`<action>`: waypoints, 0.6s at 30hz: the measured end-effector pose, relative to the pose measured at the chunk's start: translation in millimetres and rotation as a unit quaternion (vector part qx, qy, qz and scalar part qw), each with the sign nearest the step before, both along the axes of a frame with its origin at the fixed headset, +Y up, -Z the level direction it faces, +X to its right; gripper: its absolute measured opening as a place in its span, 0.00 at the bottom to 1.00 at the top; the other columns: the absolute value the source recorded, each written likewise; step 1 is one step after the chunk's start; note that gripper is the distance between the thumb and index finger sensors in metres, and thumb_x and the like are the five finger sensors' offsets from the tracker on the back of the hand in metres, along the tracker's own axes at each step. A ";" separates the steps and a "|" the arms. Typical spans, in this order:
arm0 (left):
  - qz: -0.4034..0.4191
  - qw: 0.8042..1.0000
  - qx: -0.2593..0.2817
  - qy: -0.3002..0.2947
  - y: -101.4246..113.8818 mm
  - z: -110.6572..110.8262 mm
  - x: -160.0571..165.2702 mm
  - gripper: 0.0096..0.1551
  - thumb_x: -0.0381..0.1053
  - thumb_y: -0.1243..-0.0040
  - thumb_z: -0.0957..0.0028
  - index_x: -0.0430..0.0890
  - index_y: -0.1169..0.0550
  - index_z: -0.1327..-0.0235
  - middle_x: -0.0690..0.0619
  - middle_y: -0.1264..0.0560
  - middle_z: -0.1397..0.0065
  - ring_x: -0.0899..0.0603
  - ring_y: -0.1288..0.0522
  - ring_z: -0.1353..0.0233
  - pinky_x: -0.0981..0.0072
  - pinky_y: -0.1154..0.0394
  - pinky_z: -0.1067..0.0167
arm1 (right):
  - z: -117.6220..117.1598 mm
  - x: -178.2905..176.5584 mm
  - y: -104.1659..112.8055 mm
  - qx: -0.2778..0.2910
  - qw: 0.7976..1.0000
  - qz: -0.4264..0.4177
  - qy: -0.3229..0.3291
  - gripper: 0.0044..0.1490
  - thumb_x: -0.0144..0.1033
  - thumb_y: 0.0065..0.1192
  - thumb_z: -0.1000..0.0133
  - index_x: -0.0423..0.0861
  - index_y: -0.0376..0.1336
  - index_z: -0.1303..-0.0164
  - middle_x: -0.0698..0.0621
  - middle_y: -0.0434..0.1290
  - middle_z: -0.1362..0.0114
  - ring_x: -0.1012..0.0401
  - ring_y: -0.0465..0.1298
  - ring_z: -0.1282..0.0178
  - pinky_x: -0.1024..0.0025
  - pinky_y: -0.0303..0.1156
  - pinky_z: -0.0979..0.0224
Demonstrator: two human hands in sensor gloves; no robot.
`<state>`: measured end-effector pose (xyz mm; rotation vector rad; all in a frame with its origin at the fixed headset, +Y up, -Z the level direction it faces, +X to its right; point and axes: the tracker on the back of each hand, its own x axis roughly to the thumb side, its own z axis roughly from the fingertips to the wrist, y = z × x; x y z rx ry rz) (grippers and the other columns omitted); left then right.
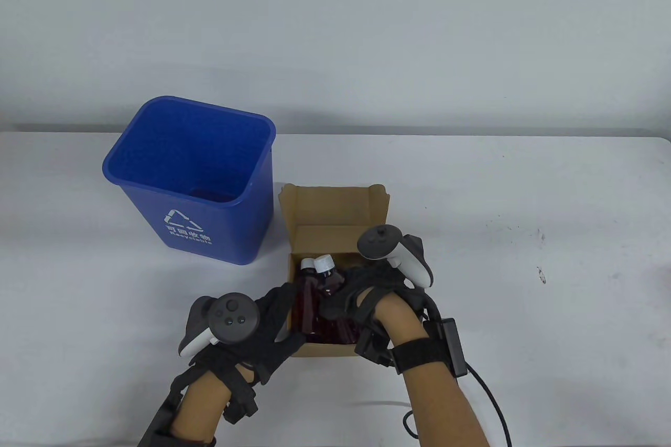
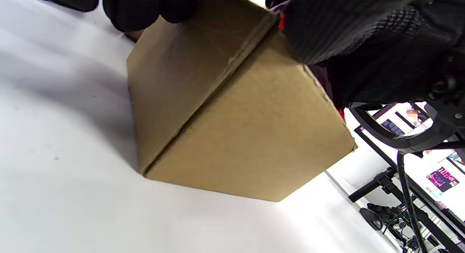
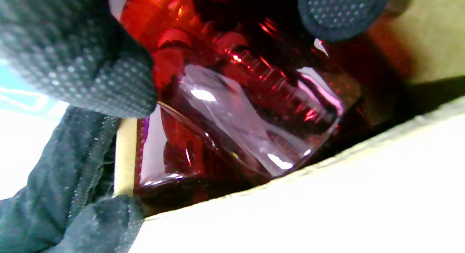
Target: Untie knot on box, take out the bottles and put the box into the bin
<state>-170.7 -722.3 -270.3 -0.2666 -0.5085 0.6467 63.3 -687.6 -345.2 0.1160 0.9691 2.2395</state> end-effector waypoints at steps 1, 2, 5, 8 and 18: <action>0.001 1.000 0.000 0.000 -0.1 0.0 0.0 0.55 0.62 0.43 0.44 0.43 0.58 0.18 0.32 0.52 0.19 0.20 0.44 0.22 0.21 0.46 0.30 | 1.3 0.6 0.4 0.010 1.000 -0.004 0.002 0.53 0.52 0.78 0.52 0.40 0.50 0.29 0.40 0.52 0.24 0.43 0.66 0.32 0.52 0.65 0.44; 0.001 1.000 -0.001 0.000 0.0 0.0 0.0 0.55 0.62 0.43 0.44 0.43 0.58 0.18 0.32 0.52 0.19 0.20 0.44 0.22 0.21 0.46 0.30 | 2.0 0.8 1.0 0.017 1.000 -0.008 0.002 0.53 0.52 0.79 0.52 0.40 0.50 0.29 0.40 0.53 0.24 0.43 0.66 0.32 0.51 0.65 0.44; 0.000 1.000 0.000 0.001 0.0 0.1 -0.2 0.55 0.63 0.44 0.44 0.44 0.58 0.18 0.32 0.52 0.19 0.20 0.44 0.22 0.21 0.46 0.30 | 6.5 1.9 2.4 0.057 0.998 -0.016 0.006 0.53 0.51 0.80 0.52 0.40 0.51 0.30 0.41 0.55 0.24 0.43 0.67 0.32 0.51 0.66 0.45; 0.000 1.000 0.000 0.002 -0.1 0.1 -0.3 0.55 0.63 0.44 0.44 0.44 0.58 0.18 0.32 0.51 0.19 0.20 0.44 0.22 0.21 0.46 0.30 | 12.8 4.4 3.0 0.106 0.994 -0.031 0.009 0.53 0.51 0.80 0.53 0.40 0.52 0.31 0.40 0.56 0.25 0.43 0.68 0.33 0.51 0.67 0.46; -0.003 1.000 0.001 0.004 -0.1 0.3 -0.8 0.55 0.63 0.44 0.45 0.44 0.58 0.18 0.32 0.51 0.19 0.20 0.44 0.22 0.21 0.46 0.30 | 36.8 10.1 1.2 0.240 0.969 -0.051 0.004 0.51 0.52 0.81 0.53 0.41 0.53 0.33 0.41 0.57 0.25 0.43 0.69 0.34 0.54 0.67 0.44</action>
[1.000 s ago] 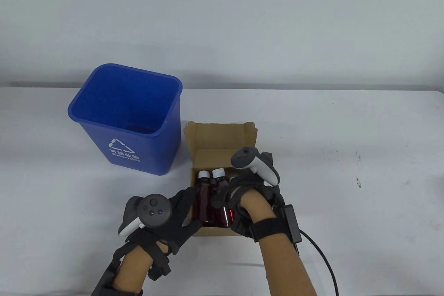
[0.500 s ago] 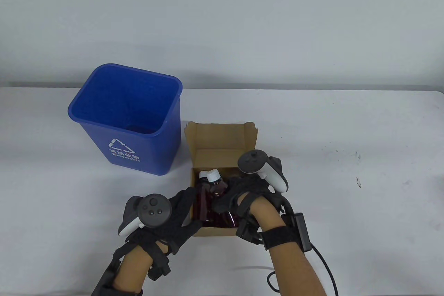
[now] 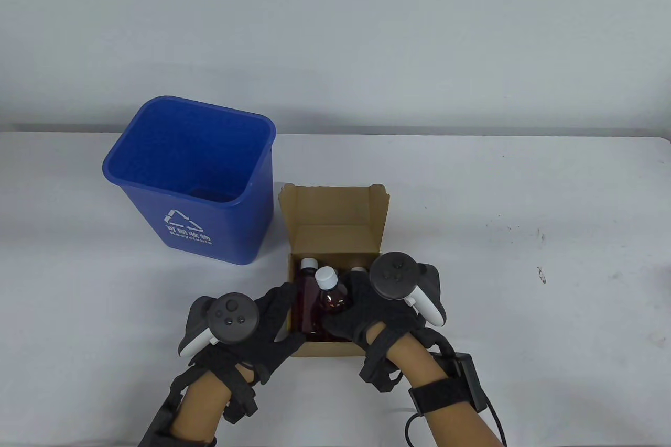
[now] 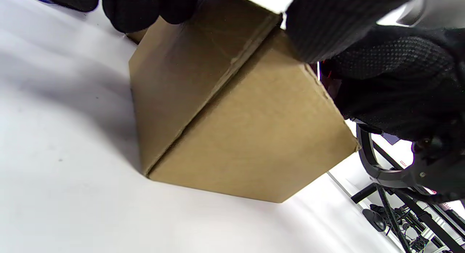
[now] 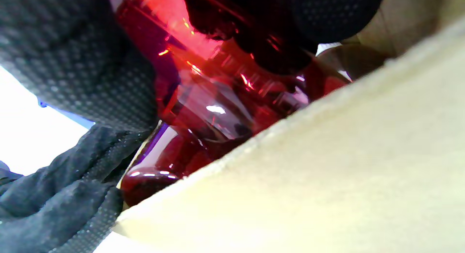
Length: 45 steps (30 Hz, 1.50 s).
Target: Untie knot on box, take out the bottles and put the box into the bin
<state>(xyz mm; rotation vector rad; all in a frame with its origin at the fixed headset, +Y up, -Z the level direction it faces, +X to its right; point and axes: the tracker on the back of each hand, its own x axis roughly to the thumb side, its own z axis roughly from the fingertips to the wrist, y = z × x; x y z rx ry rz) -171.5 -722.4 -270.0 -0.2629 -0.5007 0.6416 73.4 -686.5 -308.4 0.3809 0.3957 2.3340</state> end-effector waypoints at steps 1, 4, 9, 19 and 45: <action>0.000 1.000 0.000 0.000 0.0 0.0 0.0 0.55 0.63 0.44 0.45 0.44 0.58 0.18 0.32 0.51 0.19 0.19 0.44 0.22 0.21 0.46 0.30 | 2.4 -0.3 -0.3 0.017 1.000 0.001 0.002 0.51 0.52 0.81 0.53 0.41 0.53 0.33 0.41 0.57 0.25 0.43 0.69 0.34 0.53 0.67 0.44; -0.001 1.000 0.000 0.001 0.0 0.0 -0.1 0.55 0.63 0.44 0.45 0.44 0.58 0.18 0.32 0.51 0.19 0.20 0.44 0.22 0.20 0.46 0.30 | 8.6 -1.0 -1.4 0.059 0.998 0.005 0.009 0.51 0.53 0.82 0.54 0.41 0.54 0.34 0.41 0.58 0.25 0.43 0.70 0.35 0.53 0.68 0.45; -0.002 1.000 -0.001 0.000 0.1 -0.1 0.1 0.55 0.63 0.44 0.44 0.44 0.58 0.18 0.32 0.51 0.19 0.19 0.44 0.22 0.20 0.46 0.30 | 18.3 -0.8 -3.9 0.124 0.992 0.010 0.010 0.51 0.53 0.82 0.54 0.42 0.54 0.34 0.42 0.59 0.24 0.43 0.71 0.35 0.52 0.69 0.44; -0.003 1.000 -0.002 0.003 0.1 -0.4 -0.7 0.55 0.63 0.44 0.45 0.44 0.58 0.18 0.32 0.51 0.18 0.19 0.44 0.22 0.20 0.46 0.30 | 23.9 20.3 0.3 0.162 0.975 -0.142 -0.047 0.53 0.53 0.80 0.53 0.37 0.52 0.34 0.38 0.58 0.26 0.42 0.71 0.35 0.48 0.69 0.39; -0.002 1.000 -0.007 0.004 -0.2 -0.5 -3.0 0.55 0.63 0.44 0.45 0.45 0.58 0.18 0.31 0.51 0.19 0.19 0.44 0.22 0.20 0.47 0.30 | -26.3 233.1 -15.5 0.233 0.927 -0.007 -0.295 0.55 0.55 0.77 0.52 0.35 0.50 0.33 0.36 0.56 0.27 0.42 0.70 0.36 0.49 0.68 0.39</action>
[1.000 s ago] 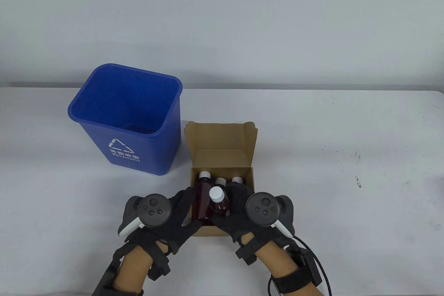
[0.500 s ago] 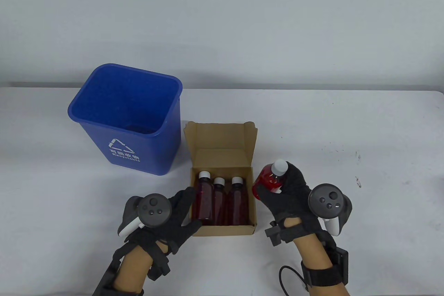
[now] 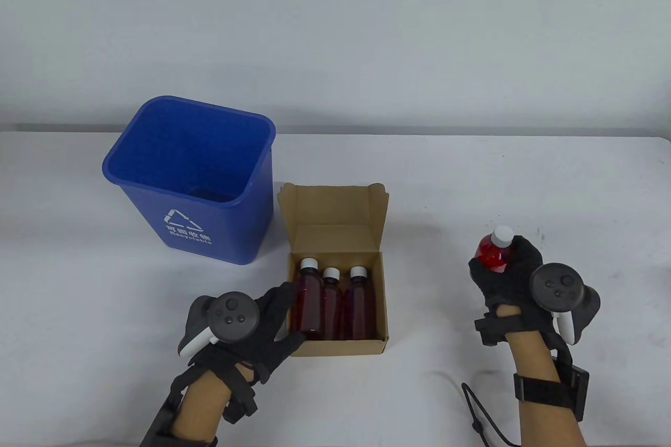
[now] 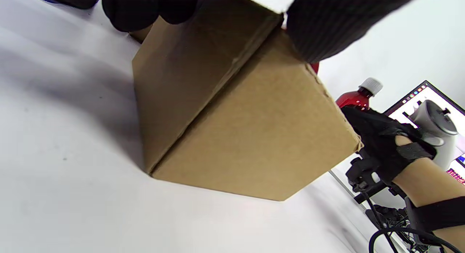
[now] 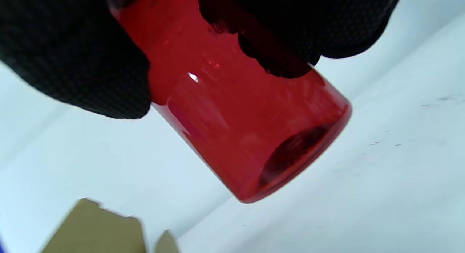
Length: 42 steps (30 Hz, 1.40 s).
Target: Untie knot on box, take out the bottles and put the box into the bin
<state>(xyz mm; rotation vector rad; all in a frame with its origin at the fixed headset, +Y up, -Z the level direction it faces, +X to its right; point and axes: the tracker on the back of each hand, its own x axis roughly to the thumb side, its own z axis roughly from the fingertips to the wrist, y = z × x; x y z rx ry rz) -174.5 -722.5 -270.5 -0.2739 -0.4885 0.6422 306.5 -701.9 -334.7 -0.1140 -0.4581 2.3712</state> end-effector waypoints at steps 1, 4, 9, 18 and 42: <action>0.000 1.000 0.000 0.000 0.0 0.0 0.0 0.55 0.63 0.44 0.45 0.45 0.58 0.18 0.32 0.51 0.18 0.19 0.44 0.22 0.20 0.47 0.30 | -2.2 4.5 -4.8 -0.007 1.000 0.000 -0.010 0.55 0.55 0.77 0.52 0.35 0.50 0.33 0.36 0.56 0.27 0.42 0.70 0.36 0.49 0.68 0.39; -0.001 1.000 0.001 0.000 0.3 0.1 0.1 0.55 0.63 0.44 0.45 0.45 0.58 0.18 0.32 0.51 0.18 0.19 0.44 0.22 0.20 0.47 0.30 | -7.4 20.0 -22.6 -0.029 0.999 -0.003 -0.039 0.55 0.55 0.77 0.51 0.35 0.49 0.33 0.36 0.56 0.27 0.41 0.70 0.37 0.49 0.68 0.39; -0.001 1.000 0.001 0.000 0.2 0.0 -0.1 0.55 0.63 0.44 0.45 0.44 0.58 0.18 0.32 0.51 0.19 0.19 0.44 0.22 0.20 0.46 0.30 | -9.8 36.0 -36.8 -0.047 0.997 -0.013 -0.068 0.55 0.55 0.77 0.51 0.35 0.49 0.33 0.36 0.56 0.27 0.41 0.69 0.36 0.49 0.68 0.39; -0.002 1.000 0.002 0.000 -0.1 -0.3 -0.1 0.55 0.63 0.44 0.44 0.44 0.58 0.18 0.32 0.51 0.18 0.19 0.44 0.22 0.20 0.47 0.30 | -12.3 42.2 -51.1 -0.075 0.994 -0.014 -0.081 0.55 0.54 0.77 0.51 0.35 0.48 0.33 0.36 0.54 0.27 0.41 0.69 0.35 0.48 0.67 0.38; 0.000 1.000 -0.001 0.001 -0.8 0.3 0.1 0.55 0.64 0.44 0.44 0.45 0.58 0.18 0.32 0.51 0.18 0.19 0.44 0.22 0.20 0.47 0.30 | -6.3 56.0 -51.1 -0.151 0.981 -0.093 -0.082 0.58 0.49 0.74 0.50 0.35 0.43 0.28 0.34 0.45 0.23 0.36 0.62 0.28 0.39 0.61 0.33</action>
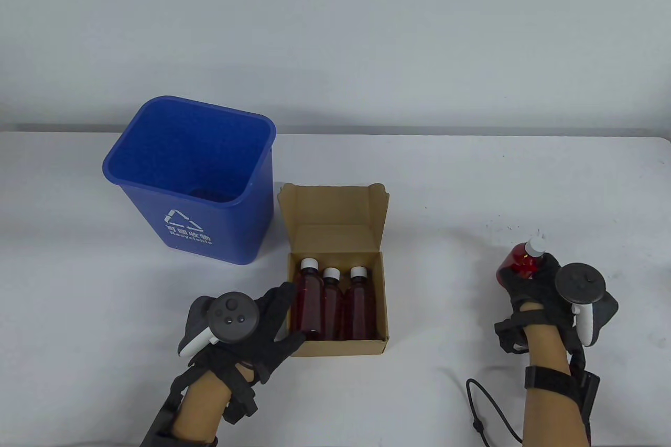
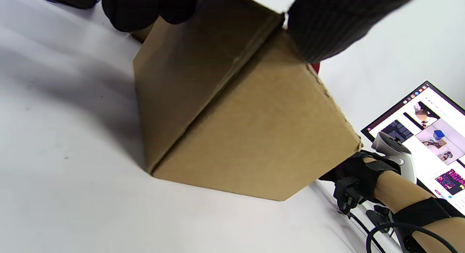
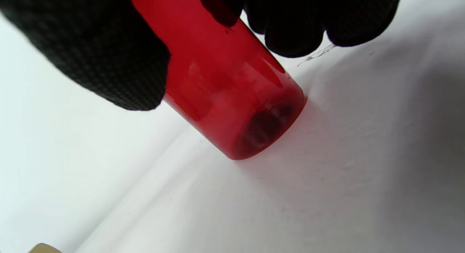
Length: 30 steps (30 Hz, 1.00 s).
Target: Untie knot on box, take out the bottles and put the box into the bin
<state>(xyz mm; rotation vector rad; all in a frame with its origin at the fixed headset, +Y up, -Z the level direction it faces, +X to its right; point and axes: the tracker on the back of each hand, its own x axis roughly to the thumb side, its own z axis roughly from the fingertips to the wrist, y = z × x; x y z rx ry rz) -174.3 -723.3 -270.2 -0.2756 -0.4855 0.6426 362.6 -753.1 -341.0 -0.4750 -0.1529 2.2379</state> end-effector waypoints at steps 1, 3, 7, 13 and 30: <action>0.000 1.000 0.000 0.000 -0.1 0.0 0.0 0.55 0.64 0.44 0.45 0.45 0.58 0.18 0.32 0.51 0.18 0.20 0.44 0.22 0.20 0.47 0.30 | 2.0 0.8 2.4 0.003 1.000 -0.005 -0.001 0.59 0.49 0.74 0.49 0.34 0.41 0.27 0.34 0.44 0.22 0.36 0.61 0.28 0.38 0.61 0.32; 0.001 1.000 -0.001 0.000 -0.1 -0.1 -0.1 0.55 0.64 0.44 0.45 0.45 0.59 0.18 0.32 0.51 0.18 0.19 0.44 0.22 0.20 0.47 0.30 | 8.5 2.4 12.8 0.019 1.000 -0.007 -0.003 0.61 0.49 0.73 0.49 0.34 0.39 0.26 0.33 0.41 0.22 0.36 0.60 0.27 0.38 0.60 0.32; -0.001 1.000 0.000 0.000 0.1 -0.1 0.2 0.55 0.64 0.44 0.45 0.45 0.58 0.18 0.32 0.51 0.18 0.20 0.44 0.22 0.20 0.47 0.30 | 20.7 -0.2 34.8 0.057 0.998 0.007 -0.003 0.61 0.50 0.72 0.48 0.34 0.38 0.26 0.33 0.41 0.22 0.36 0.59 0.27 0.38 0.59 0.31; -0.004 1.000 0.002 0.001 0.5 -0.3 0.0 0.56 0.64 0.44 0.45 0.44 0.59 0.18 0.32 0.52 0.18 0.19 0.44 0.22 0.20 0.47 0.30 | 36.4 -17.0 62.6 0.103 0.994 0.034 0.014 0.60 0.50 0.70 0.47 0.33 0.38 0.26 0.33 0.41 0.22 0.36 0.58 0.26 0.38 0.58 0.31; -0.013 1.000 0.006 0.002 1.3 -0.5 0.0 0.56 0.64 0.43 0.45 0.44 0.58 0.18 0.32 0.52 0.18 0.19 0.45 0.22 0.19 0.48 0.30 | 57.0 -102.8 100.0 0.172 0.963 0.158 0.132 0.53 0.52 0.66 0.45 0.34 0.45 0.26 0.35 0.47 0.22 0.33 0.54 0.25 0.34 0.54 0.30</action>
